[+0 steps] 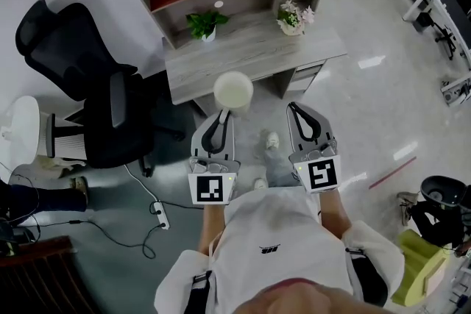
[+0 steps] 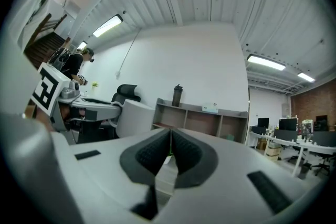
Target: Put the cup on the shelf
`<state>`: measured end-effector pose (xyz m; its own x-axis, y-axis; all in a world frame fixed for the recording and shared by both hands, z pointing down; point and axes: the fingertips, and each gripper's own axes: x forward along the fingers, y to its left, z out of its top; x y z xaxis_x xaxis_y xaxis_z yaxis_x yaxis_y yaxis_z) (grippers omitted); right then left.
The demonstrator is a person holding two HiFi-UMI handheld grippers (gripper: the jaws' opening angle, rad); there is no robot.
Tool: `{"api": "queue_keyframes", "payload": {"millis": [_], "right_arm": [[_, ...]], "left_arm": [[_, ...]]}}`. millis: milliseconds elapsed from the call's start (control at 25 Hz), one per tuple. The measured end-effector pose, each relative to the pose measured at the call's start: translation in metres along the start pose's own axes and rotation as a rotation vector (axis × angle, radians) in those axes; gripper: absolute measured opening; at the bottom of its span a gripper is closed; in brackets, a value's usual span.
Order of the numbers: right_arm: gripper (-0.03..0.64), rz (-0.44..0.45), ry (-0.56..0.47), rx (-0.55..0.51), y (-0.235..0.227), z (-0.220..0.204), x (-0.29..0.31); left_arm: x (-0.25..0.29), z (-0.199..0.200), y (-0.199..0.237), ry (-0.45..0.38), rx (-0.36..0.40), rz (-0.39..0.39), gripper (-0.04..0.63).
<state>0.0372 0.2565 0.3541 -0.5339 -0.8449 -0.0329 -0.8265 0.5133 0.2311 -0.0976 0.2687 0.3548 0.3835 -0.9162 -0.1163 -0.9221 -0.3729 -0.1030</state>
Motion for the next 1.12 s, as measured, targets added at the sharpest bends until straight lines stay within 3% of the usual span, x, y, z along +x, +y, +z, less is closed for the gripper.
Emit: {"api": "queue_keyframes", "payload": {"millis": [1120], "right_arm": [[0.031,0.047,0.004,0.024,-0.086,-0.023,0.122]], "left_arm": [[0.138,-0.017,0.043,0.027,0.019,0.025,0.052]]}}
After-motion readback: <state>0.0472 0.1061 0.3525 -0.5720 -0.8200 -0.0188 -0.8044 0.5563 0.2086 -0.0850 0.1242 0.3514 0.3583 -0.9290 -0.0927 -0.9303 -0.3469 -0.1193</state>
